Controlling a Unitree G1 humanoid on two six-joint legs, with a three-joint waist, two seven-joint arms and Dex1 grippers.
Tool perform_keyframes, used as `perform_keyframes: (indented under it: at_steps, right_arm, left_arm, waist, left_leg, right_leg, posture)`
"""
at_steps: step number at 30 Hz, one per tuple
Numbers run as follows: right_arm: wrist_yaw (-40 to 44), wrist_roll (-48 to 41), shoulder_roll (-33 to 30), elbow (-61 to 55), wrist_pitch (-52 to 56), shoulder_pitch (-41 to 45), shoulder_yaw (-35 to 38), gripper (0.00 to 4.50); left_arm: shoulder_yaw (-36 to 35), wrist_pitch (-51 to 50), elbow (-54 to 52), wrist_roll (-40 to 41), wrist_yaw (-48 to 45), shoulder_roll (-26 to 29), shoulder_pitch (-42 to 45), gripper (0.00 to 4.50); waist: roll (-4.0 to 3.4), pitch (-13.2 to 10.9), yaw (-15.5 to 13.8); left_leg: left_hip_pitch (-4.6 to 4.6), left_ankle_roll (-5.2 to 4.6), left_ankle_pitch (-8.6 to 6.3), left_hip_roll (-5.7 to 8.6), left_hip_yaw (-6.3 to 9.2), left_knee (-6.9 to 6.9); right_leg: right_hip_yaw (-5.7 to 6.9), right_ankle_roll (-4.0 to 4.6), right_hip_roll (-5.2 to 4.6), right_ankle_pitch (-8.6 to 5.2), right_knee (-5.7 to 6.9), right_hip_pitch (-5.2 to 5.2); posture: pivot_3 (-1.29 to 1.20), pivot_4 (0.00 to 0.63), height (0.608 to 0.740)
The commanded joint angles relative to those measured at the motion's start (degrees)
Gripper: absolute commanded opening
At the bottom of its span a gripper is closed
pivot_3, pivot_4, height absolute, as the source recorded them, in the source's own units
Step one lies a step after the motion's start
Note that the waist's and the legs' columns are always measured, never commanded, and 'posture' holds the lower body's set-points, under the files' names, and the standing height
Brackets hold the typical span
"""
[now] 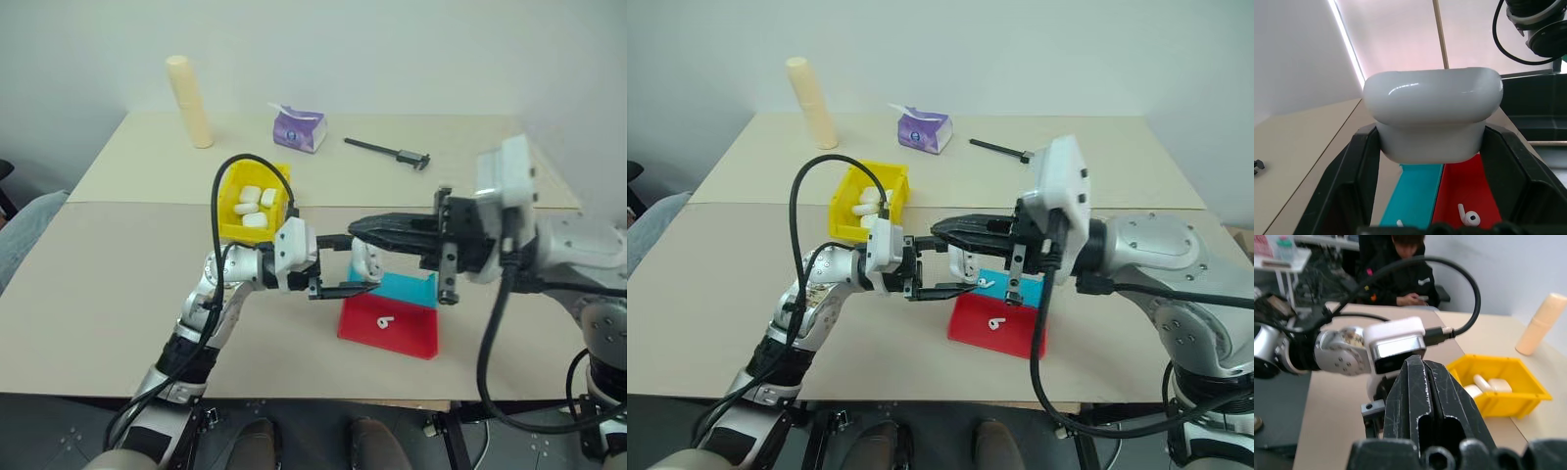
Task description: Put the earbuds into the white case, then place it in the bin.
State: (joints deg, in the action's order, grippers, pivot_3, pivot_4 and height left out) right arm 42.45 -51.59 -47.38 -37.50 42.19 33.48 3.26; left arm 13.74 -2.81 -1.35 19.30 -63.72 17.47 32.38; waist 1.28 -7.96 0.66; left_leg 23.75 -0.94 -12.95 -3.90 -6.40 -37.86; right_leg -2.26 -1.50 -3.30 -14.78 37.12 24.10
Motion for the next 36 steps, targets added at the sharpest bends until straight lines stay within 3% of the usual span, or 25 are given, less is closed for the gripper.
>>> perform_keyframes:
  at_steps: [1, 14, 20, 25, 31, 36]
  right_arm:
    - [0.0, 3.05, -0.61, -2.07, -0.75, 0.76, -1.4, 0.09]
    - [2.26, 14.37, -3.11, -2.39, -1.9, -1.59, -6.66, 0.09]
    - [3.43, 17.0, -5.11, -1.96, -2.45, -3.91, -5.56, 0.09]
    - [3.64, 12.49, -4.47, -2.22, -1.52, -4.26, -1.38, 0.09]
    - [3.59, 13.13, -3.96, -2.6, -3.23, -4.68, 0.39, 0.09]
    - [2.36, 4.14, -0.62, -2.02, -2.76, -3.72, 8.23, 0.09]
  left_arm:
    - [0.79, 1.67, -0.64, -1.39, 1.0, -1.19, 2.38, 2.76]
    - [0.14, 1.92, -3.2, -0.57, 1.46, -1.78, 1.2, 2.76]
    - [-0.65, 2.16, -3.23, -0.25, 1.52, -0.77, 1.07, 2.76]
    - [-0.88, 2.3, -3.0, -0.21, 2.08, -0.89, 1.37, 2.76]
    - [-1.45, 2.16, -2.91, 0.06, 2.45, -1.09, 1.46, 2.76]
    - [-2.99, 1.93, -3.66, -0.16, 4.89, -0.82, -0.18, 2.76]
  waist:
    - [0.0, 0.0, 0.0]
    - [0.0, 0.0, 0.02]
    - [0.0, 0.0, 0.0]
    - [0.0, 0.0, -0.02]
    - [0.0, 0.0, 0.02]
    - [0.0, 0.0, -0.04]
  left_leg:
    - [0.01, 0.0, 0.0, 0.0, 0.01, 0.0]
    - [0.01, 0.0, 0.0, 0.0, 0.02, 0.0]
    - [0.01, 0.0, 0.0, 0.0, 0.02, 0.0]
    - [0.0, 0.0, 0.0, 0.0, 0.02, -0.01]
    - [0.0, 0.0, 0.0, 0.0, 0.02, -0.01]
    - [0.0, 0.0, 0.0, 0.0, 0.04, -0.01]
  right_leg:
    - [0.0, 0.0, 0.0, 0.0, 0.0, 0.01]
    - [0.0, 0.0, 0.0, 0.0, 0.0, 0.01]
    - [0.01, 0.0, 0.0, 0.0, 0.0, 0.01]
    - [0.01, 0.0, 0.0, 0.0, 0.0, -0.01]
    - [0.0, 0.0, 0.01, 0.0, 0.0, 0.0]
    - [0.01, -0.01, 0.01, 0.0, 0.0, -0.02]
  posture:
    - [0.0, 0.15, 0.74]
    - [0.0, 0.15, 0.74]
    - [0.0, 0.15, 0.74]
    - [0.0, 0.15, 0.74]
    - [0.0, 0.15, 0.74]
    - [0.0, 0.15, 0.74]
